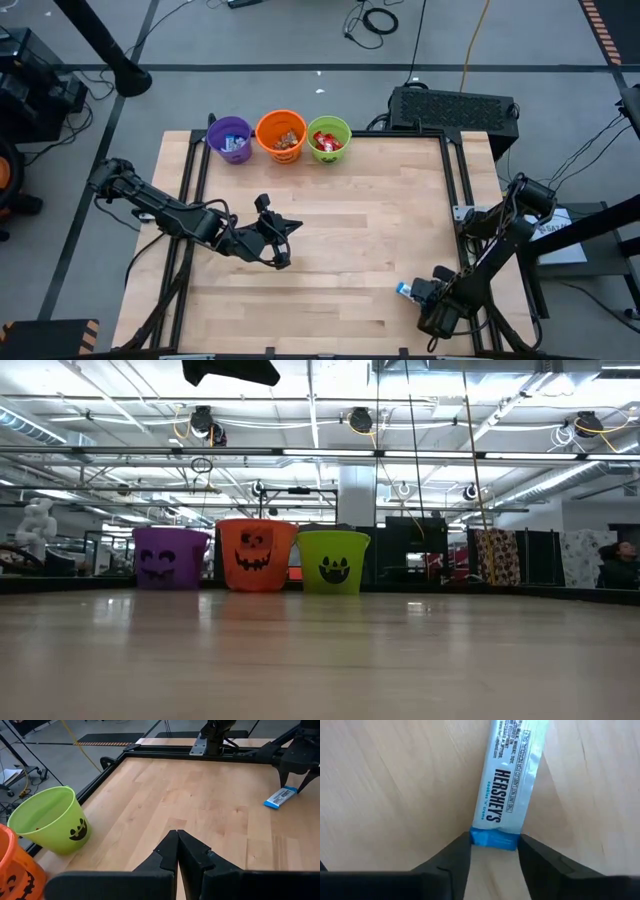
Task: Sort candy by brand, put in halloween buckets
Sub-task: Put the white chocolate bar into the violet bucket
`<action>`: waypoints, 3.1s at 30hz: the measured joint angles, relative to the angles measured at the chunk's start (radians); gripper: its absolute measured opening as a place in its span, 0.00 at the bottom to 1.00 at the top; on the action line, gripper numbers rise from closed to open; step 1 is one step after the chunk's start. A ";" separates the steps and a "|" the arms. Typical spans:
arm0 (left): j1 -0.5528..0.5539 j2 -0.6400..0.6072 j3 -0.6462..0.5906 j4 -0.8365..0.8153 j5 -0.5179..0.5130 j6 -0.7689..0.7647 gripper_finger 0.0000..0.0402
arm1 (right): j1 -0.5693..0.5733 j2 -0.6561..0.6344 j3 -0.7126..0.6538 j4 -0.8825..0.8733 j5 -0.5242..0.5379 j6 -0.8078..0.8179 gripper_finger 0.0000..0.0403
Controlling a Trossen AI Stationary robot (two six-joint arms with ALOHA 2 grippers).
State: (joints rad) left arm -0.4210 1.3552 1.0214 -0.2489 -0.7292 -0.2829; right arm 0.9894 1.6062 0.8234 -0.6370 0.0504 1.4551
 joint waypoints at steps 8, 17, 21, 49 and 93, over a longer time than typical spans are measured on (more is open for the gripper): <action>0.000 0.000 0.000 0.000 0.000 0.000 0.03 | -0.002 0.000 -0.012 0.013 0.031 0.019 0.17; 0.000 0.000 0.000 0.000 0.000 0.000 0.03 | -0.001 -0.004 -0.022 0.028 0.048 -0.032 0.01; 0.000 0.000 0.000 -0.004 0.000 0.001 0.03 | -0.002 -0.002 0.022 -0.060 0.060 -0.057 0.00; 0.001 0.000 0.000 -0.032 -0.013 0.002 0.03 | 0.024 0.141 0.111 -0.152 0.258 -0.450 0.25; 0.000 0.056 0.000 0.464 0.266 0.348 0.41 | -0.007 -0.321 0.401 -0.114 0.870 -1.389 0.00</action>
State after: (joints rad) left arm -0.4210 1.4110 1.0214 0.2148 -0.4628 0.0655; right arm 0.9822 1.2853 1.2248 -0.7509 0.9208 0.0658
